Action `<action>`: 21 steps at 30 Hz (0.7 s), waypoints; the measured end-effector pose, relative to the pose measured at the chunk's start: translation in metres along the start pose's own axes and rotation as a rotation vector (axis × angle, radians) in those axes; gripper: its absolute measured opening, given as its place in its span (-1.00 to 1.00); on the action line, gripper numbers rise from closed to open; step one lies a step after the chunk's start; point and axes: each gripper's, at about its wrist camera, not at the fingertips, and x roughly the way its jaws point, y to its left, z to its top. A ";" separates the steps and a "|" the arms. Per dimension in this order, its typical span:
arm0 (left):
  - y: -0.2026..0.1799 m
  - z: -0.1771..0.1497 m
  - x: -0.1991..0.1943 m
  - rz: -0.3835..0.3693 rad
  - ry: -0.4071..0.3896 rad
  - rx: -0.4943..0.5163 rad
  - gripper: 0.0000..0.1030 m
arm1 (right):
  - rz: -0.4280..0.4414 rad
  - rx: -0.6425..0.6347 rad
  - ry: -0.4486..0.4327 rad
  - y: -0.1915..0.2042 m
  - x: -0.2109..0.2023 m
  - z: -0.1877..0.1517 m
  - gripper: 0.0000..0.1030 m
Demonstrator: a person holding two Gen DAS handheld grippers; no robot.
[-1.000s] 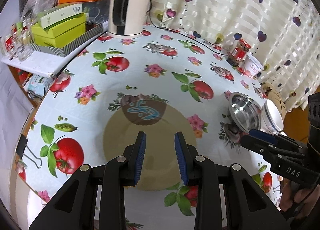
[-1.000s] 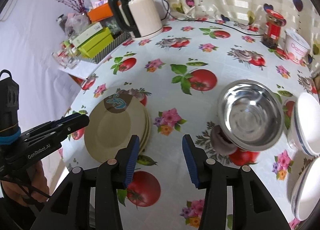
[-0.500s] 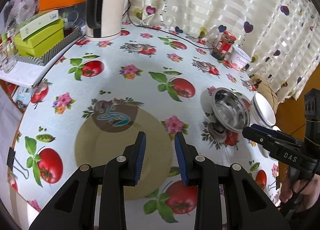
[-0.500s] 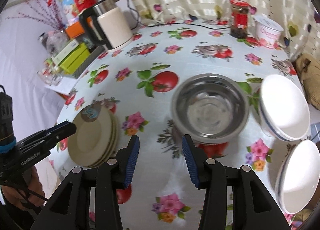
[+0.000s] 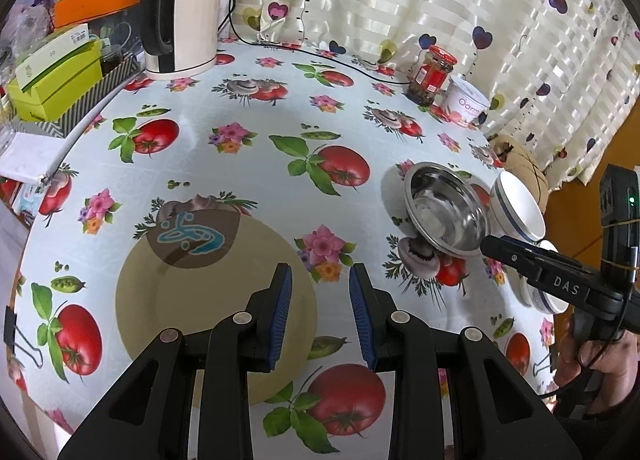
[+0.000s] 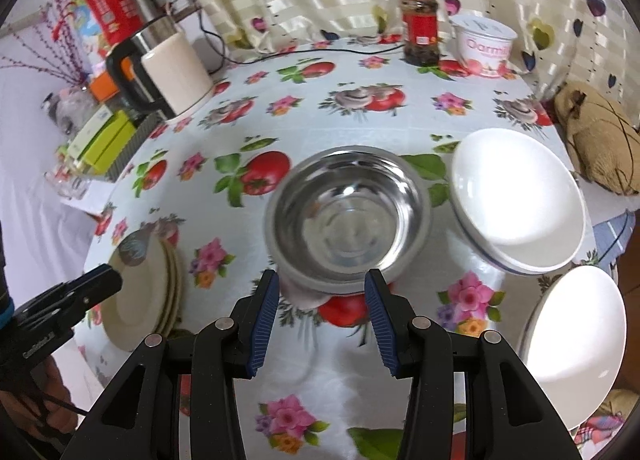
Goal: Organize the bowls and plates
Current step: 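Move the right gripper to the steel bowl rim and close on it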
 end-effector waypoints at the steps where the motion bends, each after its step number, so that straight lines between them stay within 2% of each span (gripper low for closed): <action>1: 0.000 0.000 0.002 -0.001 0.004 0.000 -0.40 | -0.003 0.005 0.001 -0.002 0.001 0.000 -0.15; 12: 0.001 -0.001 0.014 -0.005 0.031 -0.002 -0.40 | -0.046 0.089 0.017 -0.025 0.015 0.002 -0.17; 15: 0.000 -0.001 0.016 -0.006 0.038 -0.003 -0.40 | -0.053 0.050 0.004 -0.020 0.014 0.004 -0.17; 21: 0.000 -0.001 0.021 -0.006 0.047 -0.004 -0.40 | 0.022 -0.113 0.034 0.008 0.019 0.003 -0.17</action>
